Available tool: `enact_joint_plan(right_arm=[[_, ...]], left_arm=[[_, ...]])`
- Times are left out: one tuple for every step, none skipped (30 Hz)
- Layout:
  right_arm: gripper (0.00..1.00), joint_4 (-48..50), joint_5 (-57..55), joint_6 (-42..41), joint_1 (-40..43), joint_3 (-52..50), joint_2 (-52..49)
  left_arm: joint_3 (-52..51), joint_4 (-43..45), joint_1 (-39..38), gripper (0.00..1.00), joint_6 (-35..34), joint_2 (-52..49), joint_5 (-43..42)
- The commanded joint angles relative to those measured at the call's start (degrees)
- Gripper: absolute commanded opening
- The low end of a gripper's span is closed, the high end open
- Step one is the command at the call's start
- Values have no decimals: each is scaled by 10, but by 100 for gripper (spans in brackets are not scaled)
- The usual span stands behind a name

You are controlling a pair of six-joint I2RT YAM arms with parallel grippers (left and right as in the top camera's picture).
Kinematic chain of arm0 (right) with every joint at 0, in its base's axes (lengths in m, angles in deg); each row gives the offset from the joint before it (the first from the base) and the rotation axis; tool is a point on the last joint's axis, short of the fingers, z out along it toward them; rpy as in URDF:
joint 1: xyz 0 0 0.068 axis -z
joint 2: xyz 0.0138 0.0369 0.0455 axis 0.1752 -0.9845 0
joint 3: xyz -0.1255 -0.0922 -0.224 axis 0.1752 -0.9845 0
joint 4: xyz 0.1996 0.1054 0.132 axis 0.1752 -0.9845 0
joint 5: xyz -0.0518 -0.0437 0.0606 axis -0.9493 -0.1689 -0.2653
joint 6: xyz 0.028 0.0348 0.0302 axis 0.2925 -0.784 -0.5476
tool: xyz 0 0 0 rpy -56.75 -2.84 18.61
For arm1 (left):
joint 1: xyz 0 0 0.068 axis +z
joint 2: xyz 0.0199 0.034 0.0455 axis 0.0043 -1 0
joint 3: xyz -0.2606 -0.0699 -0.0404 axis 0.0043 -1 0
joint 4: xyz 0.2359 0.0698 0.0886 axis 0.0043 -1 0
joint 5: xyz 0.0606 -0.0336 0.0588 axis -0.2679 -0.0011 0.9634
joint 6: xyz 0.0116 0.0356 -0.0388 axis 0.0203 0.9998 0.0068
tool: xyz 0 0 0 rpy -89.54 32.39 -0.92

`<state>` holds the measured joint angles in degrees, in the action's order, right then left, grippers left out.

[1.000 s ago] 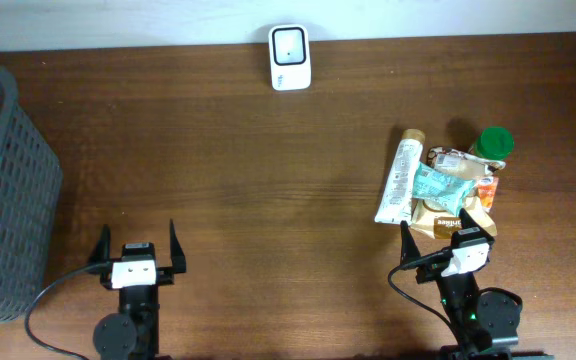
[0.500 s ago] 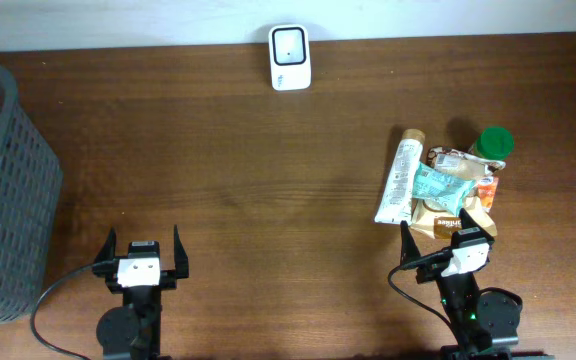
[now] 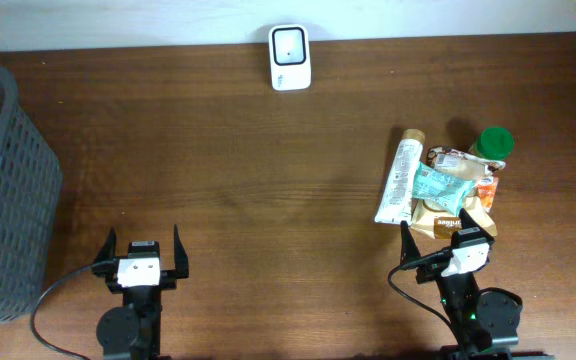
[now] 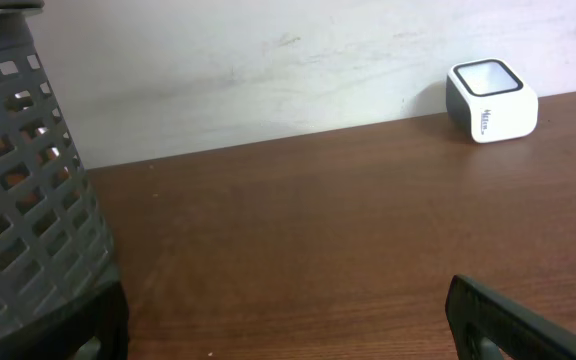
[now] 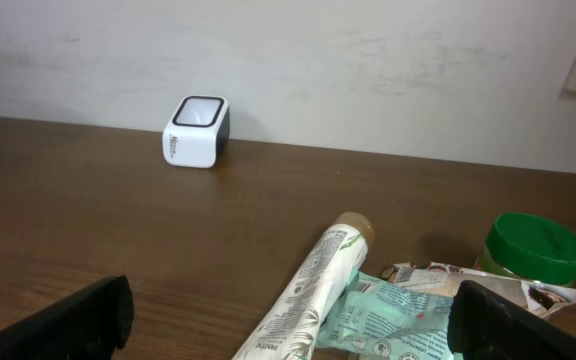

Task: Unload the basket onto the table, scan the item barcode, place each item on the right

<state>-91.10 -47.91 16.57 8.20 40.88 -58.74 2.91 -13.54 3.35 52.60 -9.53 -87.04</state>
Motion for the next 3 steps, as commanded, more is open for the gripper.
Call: enact_joint_plan(right_arm=[[98,-4,-3,-4,-4,-3,3],[98,-4,-3,-4,-4,-3,3],[98,-4,-3,-4,-4,-3,3]], left_arm=[[-4,0,-2,99,9,4,-7],[-4,0,-2,99,9,4,-7],[-4,0,-2,99,9,4,-7]])
